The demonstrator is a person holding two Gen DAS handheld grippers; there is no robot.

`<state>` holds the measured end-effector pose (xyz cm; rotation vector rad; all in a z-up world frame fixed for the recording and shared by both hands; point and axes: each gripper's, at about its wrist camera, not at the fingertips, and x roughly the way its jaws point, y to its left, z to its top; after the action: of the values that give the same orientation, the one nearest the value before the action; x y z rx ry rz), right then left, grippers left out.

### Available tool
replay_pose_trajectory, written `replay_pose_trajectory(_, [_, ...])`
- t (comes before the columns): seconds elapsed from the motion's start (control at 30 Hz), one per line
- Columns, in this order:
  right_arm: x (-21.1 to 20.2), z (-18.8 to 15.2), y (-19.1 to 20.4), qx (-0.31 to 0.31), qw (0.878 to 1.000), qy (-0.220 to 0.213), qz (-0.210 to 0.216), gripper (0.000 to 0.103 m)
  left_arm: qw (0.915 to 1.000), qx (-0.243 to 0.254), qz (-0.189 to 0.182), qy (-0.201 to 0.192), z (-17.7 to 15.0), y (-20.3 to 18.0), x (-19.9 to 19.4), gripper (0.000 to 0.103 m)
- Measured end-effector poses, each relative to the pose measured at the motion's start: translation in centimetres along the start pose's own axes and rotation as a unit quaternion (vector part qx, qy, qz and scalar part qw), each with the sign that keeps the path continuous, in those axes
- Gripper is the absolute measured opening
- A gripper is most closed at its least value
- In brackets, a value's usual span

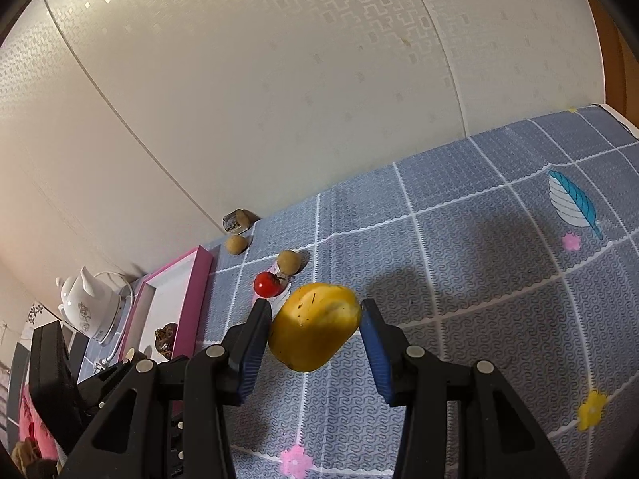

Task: Organize fruits
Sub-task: 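Grasp the mandarin orange with the left gripper while the right holds the yellow fruit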

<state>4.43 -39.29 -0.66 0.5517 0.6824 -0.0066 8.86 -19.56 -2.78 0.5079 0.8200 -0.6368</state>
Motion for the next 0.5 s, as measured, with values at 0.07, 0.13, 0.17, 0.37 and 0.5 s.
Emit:
replay_pose_trajectory(0.07, [0.0,0.0,0.0,0.001,1.000,0.000,0.000,0.046,0.9997,0.012,0.020,0.004,-0.1,0.0,0.6,0.048])
replay_pose_trajectory(0.13, [0.1,0.0,0.0,0.002,1.000,0.001,0.001,0.046,0.9991,0.021,0.036,0.004,-0.4,0.1,0.8,0.040])
replay_pose_trajectory(0.17, [0.1,-0.1,0.0,0.002,1.000,0.002,0.001,0.046,0.9993,0.019,0.032,0.001,-0.5,0.3,0.8,0.040])
replay_pose_trajectory(0.37, [0.2,-0.1,0.1,0.001,1.000,0.002,0.000,0.046,0.9994,-0.025,-0.004,-0.023,-1.2,1.5,0.1,0.040])
replay_pose_trajectory(0.5, [0.4,-0.2,0.3,-0.005,1.000,0.004,-0.001,0.046,0.9957,-0.066,-0.037,-0.053,-1.7,2.2,-1.6,0.040])
